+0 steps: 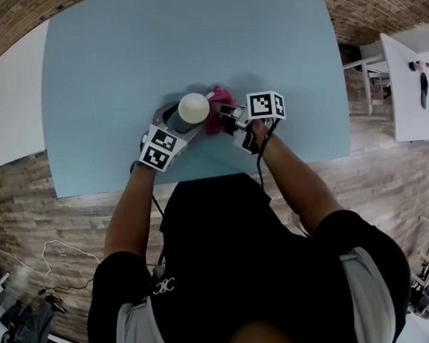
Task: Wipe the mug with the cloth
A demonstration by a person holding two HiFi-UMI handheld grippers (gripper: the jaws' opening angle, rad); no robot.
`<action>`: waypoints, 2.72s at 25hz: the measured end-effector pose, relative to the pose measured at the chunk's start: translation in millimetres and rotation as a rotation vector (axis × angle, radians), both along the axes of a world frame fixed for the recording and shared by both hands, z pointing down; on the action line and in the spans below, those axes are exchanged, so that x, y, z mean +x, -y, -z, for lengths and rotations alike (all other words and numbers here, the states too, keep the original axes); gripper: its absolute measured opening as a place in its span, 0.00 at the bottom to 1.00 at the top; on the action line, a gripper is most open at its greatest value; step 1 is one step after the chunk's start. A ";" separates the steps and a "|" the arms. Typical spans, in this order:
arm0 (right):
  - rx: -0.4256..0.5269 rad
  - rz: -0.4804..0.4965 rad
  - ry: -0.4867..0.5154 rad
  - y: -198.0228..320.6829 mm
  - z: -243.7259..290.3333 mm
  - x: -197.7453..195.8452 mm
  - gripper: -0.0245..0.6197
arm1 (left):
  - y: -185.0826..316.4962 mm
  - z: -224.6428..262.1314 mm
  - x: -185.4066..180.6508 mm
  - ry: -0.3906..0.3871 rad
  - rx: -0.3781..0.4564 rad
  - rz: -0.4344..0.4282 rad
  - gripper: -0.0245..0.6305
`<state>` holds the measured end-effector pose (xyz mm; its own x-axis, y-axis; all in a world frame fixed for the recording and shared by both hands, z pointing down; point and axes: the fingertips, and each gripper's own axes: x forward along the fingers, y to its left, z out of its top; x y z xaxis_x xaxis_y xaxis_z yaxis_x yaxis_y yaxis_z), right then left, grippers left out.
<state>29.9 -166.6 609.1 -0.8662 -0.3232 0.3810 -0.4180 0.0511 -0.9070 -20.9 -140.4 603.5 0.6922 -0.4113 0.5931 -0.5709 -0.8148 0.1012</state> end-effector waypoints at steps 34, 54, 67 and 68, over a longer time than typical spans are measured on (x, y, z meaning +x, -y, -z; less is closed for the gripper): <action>0.083 0.049 0.006 -22.7 7.7 18.1 0.10 | 3.5 -2.7 9.9 -0.031 0.014 0.301 0.58; 0.088 0.031 0.004 6.7 11.6 13.5 0.10 | 2.4 -17.6 -20.5 0.122 0.032 -0.021 0.67; 0.100 0.067 0.091 10.7 21.0 -1.0 0.10 | 8.4 -17.0 -0.7 0.253 0.024 -0.422 0.67; 0.100 0.074 0.091 11.3 21.9 -1.7 0.10 | 10.7 -16.5 -0.1 0.256 0.030 -0.418 0.66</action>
